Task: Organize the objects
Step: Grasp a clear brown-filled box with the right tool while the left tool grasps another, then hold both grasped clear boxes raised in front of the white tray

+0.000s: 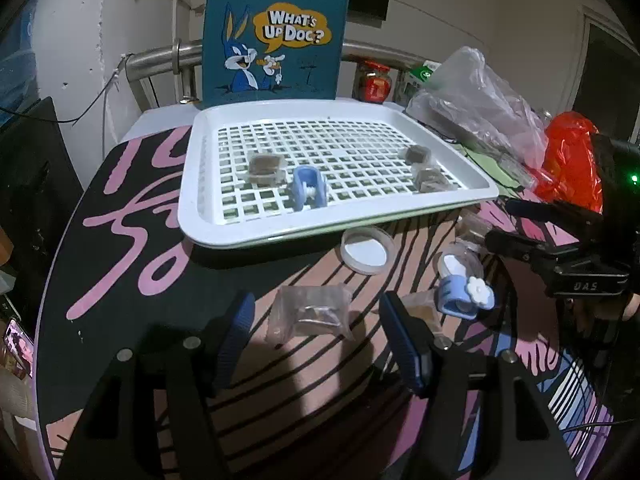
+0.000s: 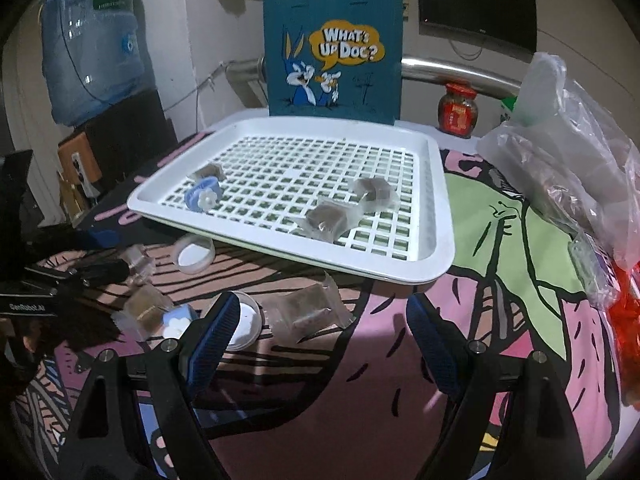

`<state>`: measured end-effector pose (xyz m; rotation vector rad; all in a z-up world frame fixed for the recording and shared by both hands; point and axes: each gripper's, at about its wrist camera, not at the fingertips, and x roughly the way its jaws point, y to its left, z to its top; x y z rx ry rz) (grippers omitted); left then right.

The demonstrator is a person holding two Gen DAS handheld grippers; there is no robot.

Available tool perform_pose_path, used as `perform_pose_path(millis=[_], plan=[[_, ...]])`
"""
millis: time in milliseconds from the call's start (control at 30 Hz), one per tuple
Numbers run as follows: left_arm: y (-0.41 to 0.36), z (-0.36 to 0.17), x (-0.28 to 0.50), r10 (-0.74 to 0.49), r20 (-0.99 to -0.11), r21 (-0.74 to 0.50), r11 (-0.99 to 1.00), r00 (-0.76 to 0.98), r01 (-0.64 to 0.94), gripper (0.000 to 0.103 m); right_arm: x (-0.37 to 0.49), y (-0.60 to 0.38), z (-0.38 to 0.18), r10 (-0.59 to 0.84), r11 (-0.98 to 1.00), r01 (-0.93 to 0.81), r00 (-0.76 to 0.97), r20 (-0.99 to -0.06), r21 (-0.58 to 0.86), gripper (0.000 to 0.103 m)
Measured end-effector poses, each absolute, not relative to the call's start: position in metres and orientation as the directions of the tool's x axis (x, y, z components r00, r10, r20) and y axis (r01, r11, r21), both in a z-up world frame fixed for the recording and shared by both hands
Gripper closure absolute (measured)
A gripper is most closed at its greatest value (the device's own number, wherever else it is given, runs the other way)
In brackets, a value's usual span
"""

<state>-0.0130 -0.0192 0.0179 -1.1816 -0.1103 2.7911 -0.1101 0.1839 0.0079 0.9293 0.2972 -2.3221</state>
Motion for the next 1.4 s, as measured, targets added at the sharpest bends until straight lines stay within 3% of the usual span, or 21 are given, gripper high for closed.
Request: perform_pose_path(millis=[200,367,400,700,1033,1400], plan=[[-0.017,0.013,-0.018,0.132,-0.735,-0.106,-0.991,-0.665,-0.08,0.039,-0.113,0.174,0.002,-0.443,-0.77,0.639,-0.538,-0.717,-0.004,0.021],[-0.018,0.009,-0.022,0.131,-0.756,-0.11,-0.991,-0.642,-0.074,0.056,-0.119,0.173,-0.004,-0.446,-0.761,0.648,-0.498,-0.744,0.023,0.032],[-0.018,0.008,-0.022,0.129,-0.758,-0.108,-0.992,-0.639,-0.071,0.063,-0.12,0.173,-0.005,-0.449,-0.758,0.651,-0.486,-0.75,0.032,0.036],[-0.016,0.007,-0.023,0.146,-0.76,-0.116,-0.989,-0.634,-0.089,0.074,-0.12,0.17,-0.008,-0.487,-0.724,0.685,-0.429,-0.761,0.078,0.073],[-0.016,0.011,-0.02,0.154,-0.743,-0.121,-0.988,-0.651,-0.095,0.076,-0.101,0.174,0.001,-0.528,-0.717,0.691,-0.452,-0.719,0.093,0.073],[-0.011,0.03,-0.004,0.15,-0.652,-0.088,-0.989,-0.743,-0.122,0.076,-0.088,0.189,0.018,-0.55,-0.747,0.661,-0.553,-0.626,0.072,0.073]])
